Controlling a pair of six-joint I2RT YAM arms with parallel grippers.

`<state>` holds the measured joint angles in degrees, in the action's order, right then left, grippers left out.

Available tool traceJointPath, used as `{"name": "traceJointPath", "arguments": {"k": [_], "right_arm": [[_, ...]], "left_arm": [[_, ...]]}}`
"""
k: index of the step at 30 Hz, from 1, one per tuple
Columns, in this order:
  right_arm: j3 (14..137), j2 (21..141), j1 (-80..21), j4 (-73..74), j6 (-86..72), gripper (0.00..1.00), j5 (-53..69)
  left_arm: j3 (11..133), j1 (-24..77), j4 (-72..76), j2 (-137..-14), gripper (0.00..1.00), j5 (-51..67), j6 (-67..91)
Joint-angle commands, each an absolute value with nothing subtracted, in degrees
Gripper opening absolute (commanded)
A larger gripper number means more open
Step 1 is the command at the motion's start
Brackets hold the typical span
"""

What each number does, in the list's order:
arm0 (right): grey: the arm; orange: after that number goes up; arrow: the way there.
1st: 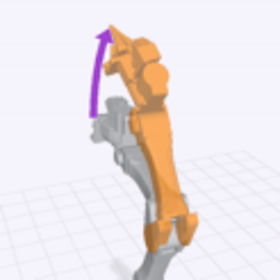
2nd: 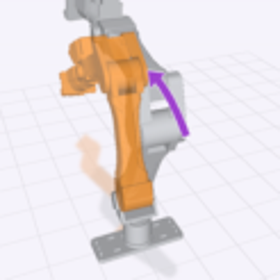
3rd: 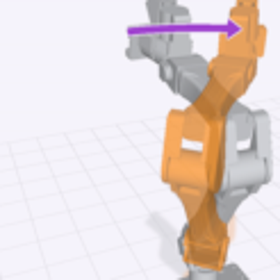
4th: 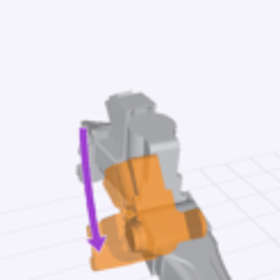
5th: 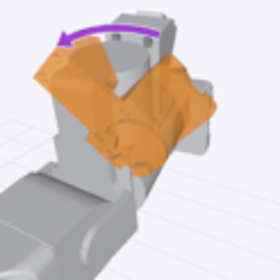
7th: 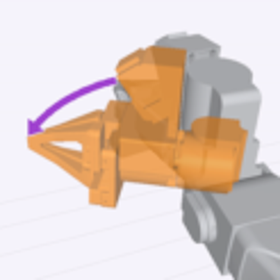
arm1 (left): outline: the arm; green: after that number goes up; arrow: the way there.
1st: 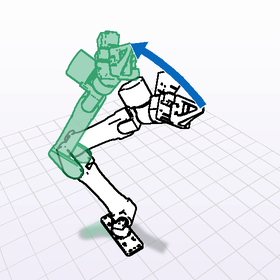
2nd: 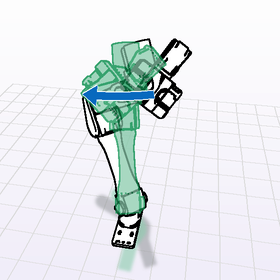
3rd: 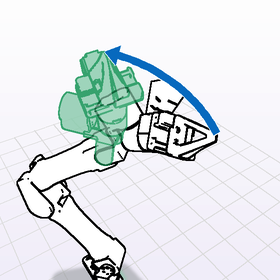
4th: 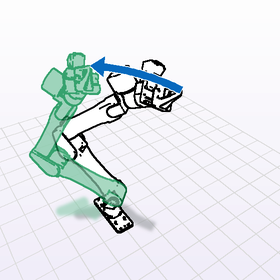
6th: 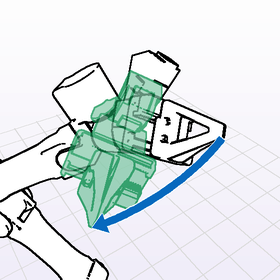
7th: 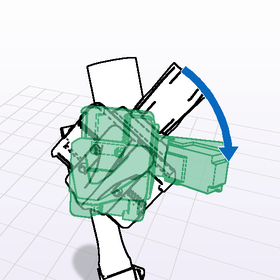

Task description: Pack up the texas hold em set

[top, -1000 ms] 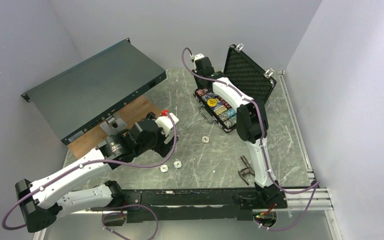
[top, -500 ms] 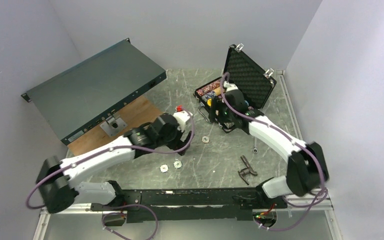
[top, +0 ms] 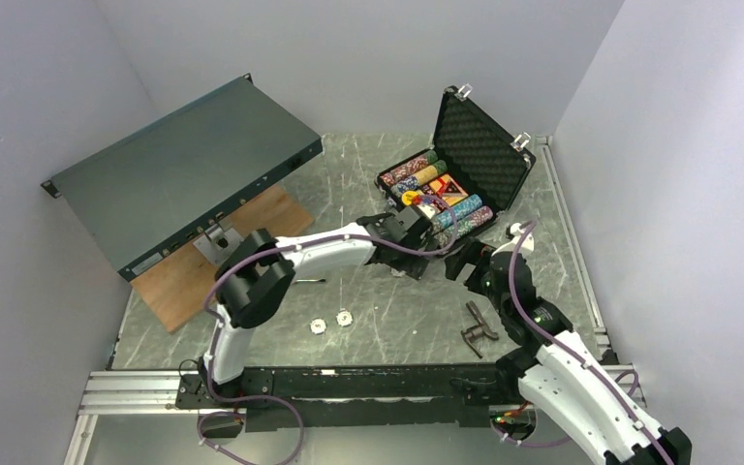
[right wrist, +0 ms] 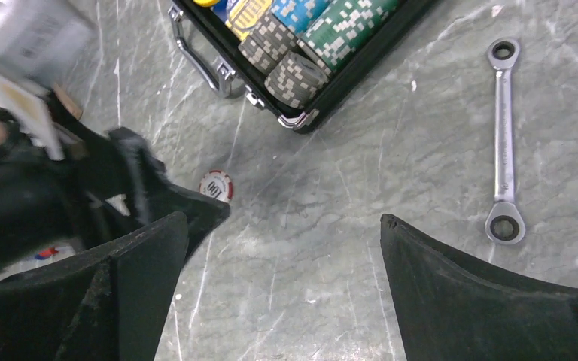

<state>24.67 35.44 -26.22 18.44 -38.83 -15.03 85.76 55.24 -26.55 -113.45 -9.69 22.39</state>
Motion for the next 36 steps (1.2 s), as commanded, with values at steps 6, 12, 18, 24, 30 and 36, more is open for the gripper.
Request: {"name": "traceJointPath", "arguments": {"k": [6, 12, 18, 24, 30, 36], "right_arm": [[27.08, 30.65, -26.05, 21.60, -37.34, 1.00, -19.92], [25.96, 30.45, -26.02, 20.58, -36.68, 1.00, -16.56], [26.00, 33.08, -26.03, 19.20, -36.91, 1.00, -14.59], [25.74, 35.06, -26.01, 17.49, -37.56, 1.00, -12.96], [25.50, 36.74, -25.95, 16.71, -37.92, 1.00, -11.96], [24.75, 39.82, -26.02, 14.53, -38.55, 0.99, -9.10]], "left_arm": [[94.33, 57.31, -31.33, -122.13, 0.89, -15.82, 24.02], [93.80, 57.11, -32.05, -123.94, 0.86, -15.99, 24.05], [94.28, 56.60, -32.41, -125.35, 0.69, -14.72, 23.17], [92.19, 56.37, -32.91, -125.14, 0.55, -13.19, 23.73], [88.50, 55.92, -32.18, -123.80, 0.52, -12.60, 23.72], [86.13, 55.90, -32.12, -121.81, 0.39, -12.86, 22.54]]}}
